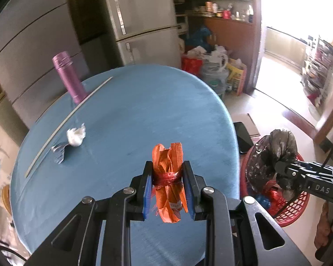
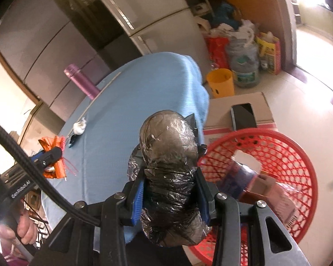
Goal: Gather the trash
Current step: 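Carry the black bag in the right gripper while the left carries the orange bag toward the basket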
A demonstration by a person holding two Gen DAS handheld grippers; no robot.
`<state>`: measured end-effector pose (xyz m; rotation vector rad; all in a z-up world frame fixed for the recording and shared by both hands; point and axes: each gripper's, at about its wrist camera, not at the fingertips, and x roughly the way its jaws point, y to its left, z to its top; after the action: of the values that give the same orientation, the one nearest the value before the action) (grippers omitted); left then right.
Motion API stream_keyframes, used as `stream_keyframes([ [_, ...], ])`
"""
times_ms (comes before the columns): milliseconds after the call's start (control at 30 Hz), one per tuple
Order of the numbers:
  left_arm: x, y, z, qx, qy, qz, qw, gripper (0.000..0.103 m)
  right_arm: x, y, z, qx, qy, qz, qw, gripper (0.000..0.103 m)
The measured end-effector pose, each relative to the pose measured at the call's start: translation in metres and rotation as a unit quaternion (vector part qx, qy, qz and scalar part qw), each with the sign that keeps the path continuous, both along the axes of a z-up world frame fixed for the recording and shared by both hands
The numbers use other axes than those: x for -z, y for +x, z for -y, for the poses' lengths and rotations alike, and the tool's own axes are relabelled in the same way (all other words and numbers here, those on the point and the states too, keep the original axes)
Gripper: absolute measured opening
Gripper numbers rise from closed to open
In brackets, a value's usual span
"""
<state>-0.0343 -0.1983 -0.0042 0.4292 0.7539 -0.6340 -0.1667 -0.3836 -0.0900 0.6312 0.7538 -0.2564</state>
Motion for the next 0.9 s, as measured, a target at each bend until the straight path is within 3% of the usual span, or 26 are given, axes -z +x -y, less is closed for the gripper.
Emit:
stream_keyframes([
  [500, 0.006, -0.029, 0.066, 0.091, 0.015, -0.008, 0.9957, 0.027, 0.016, -0.039, 0.05, 0.063, 0.026, -0.02, 0.997, 0.043],
  [667, 0.026, -0.035, 0.088, 0.142, 0.002, -0.08, 0.9867, 0.027, 0.027, -0.049, 0.065, 0.088, 0.056, -0.032, 0.994, 0.045],
  [833, 0.049, -0.043, 0.111, 0.175, 0.0, -0.151, 0.973, 0.027, 0.043, -0.059, 0.079, 0.111, 0.091, -0.059, 0.988, 0.046],
  [900, 0.057, -0.048, 0.119, 0.189, -0.003, -0.178, 0.9657, 0.027, 0.05, -0.062, 0.084, 0.119, 0.112, -0.07, 0.984, 0.051],
])
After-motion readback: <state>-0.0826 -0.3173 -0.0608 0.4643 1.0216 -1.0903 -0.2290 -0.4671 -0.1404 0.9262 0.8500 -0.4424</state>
